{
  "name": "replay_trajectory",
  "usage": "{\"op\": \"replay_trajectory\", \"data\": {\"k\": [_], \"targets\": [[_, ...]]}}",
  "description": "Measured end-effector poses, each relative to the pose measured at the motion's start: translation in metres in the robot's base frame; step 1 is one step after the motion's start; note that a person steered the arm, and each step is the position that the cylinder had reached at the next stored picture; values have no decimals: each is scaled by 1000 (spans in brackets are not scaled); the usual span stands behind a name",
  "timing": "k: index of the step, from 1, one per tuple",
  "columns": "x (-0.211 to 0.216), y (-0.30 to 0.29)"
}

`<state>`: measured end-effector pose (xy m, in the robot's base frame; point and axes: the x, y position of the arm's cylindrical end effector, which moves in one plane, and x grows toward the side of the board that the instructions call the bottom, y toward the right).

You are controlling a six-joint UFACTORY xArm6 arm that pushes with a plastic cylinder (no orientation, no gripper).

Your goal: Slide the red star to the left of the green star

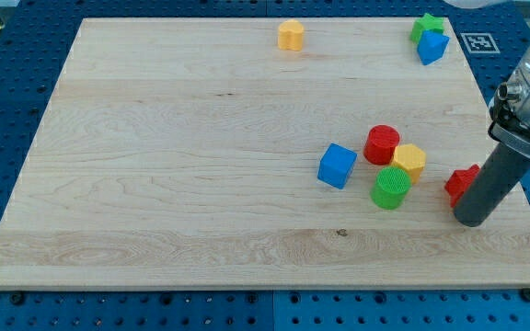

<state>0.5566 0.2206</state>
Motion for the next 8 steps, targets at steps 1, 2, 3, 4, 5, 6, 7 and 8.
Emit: {"op": "replay_trajectory", "data": {"k": [1,2,3,4,5,6,7,8], "targets": [[29,0],[33,22],[11,34],[1,34],[1,34],[-4,33],[-25,33],[-18,33]]}}
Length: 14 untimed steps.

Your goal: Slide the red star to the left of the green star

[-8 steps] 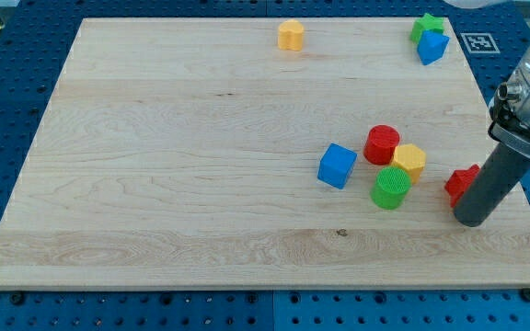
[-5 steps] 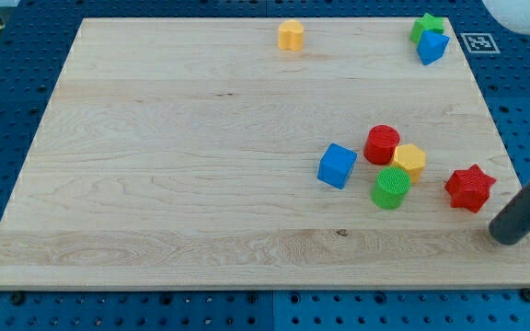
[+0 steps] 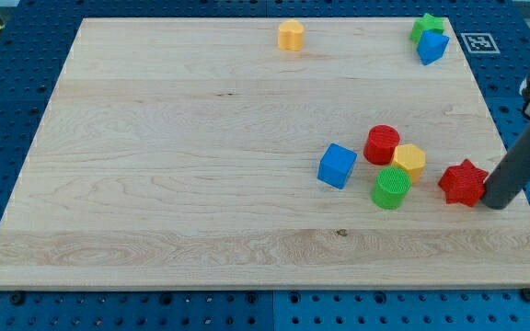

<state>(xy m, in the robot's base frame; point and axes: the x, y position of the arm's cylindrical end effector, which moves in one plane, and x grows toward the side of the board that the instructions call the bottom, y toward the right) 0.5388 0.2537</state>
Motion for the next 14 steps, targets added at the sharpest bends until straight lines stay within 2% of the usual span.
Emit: {"op": "replay_trajectory", "data": {"k": [2,3,5,11,14], "targets": [[4,-46],[-25,-47],[-39,-47],[-130,-50],[-148,-49]]}}
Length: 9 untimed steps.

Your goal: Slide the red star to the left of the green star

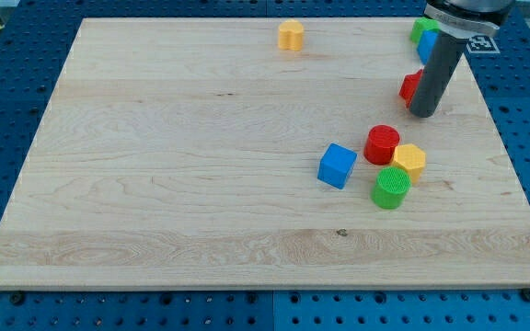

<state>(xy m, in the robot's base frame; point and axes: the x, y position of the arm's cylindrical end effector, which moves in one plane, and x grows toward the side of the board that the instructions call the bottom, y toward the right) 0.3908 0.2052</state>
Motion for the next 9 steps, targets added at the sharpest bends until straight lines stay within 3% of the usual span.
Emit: {"op": "replay_trajectory", "data": {"k": [2,5,6,9], "targets": [[-7,25],[-12,-14],[-35,-18],[-11,26]]}}
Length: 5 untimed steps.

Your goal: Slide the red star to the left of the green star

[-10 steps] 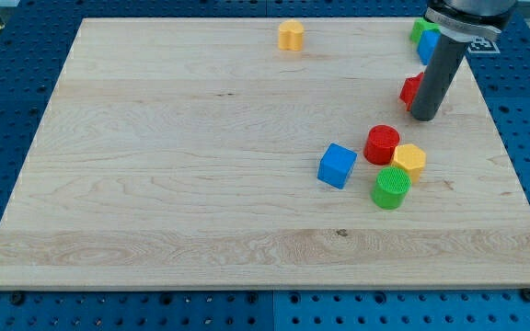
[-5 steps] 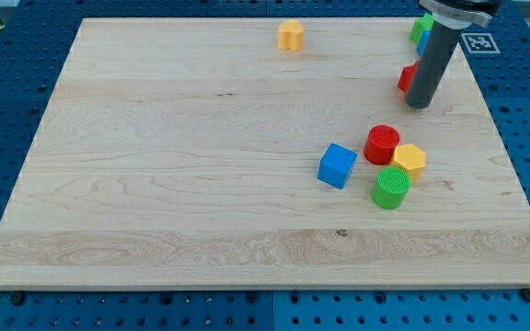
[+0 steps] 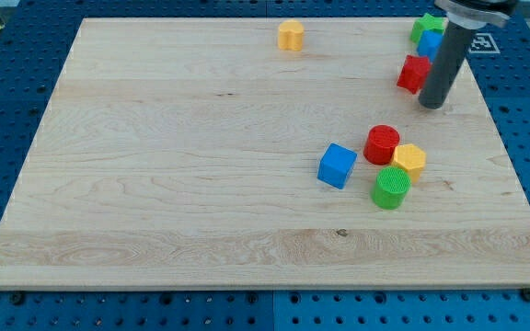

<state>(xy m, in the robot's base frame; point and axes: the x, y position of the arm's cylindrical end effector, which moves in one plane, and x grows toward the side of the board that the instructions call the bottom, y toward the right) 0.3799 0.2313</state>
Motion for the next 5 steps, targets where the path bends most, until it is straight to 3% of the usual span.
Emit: {"op": "replay_trajectory", "data": {"k": [2,5], "targets": [[-31,8],[-44,-10]]}}
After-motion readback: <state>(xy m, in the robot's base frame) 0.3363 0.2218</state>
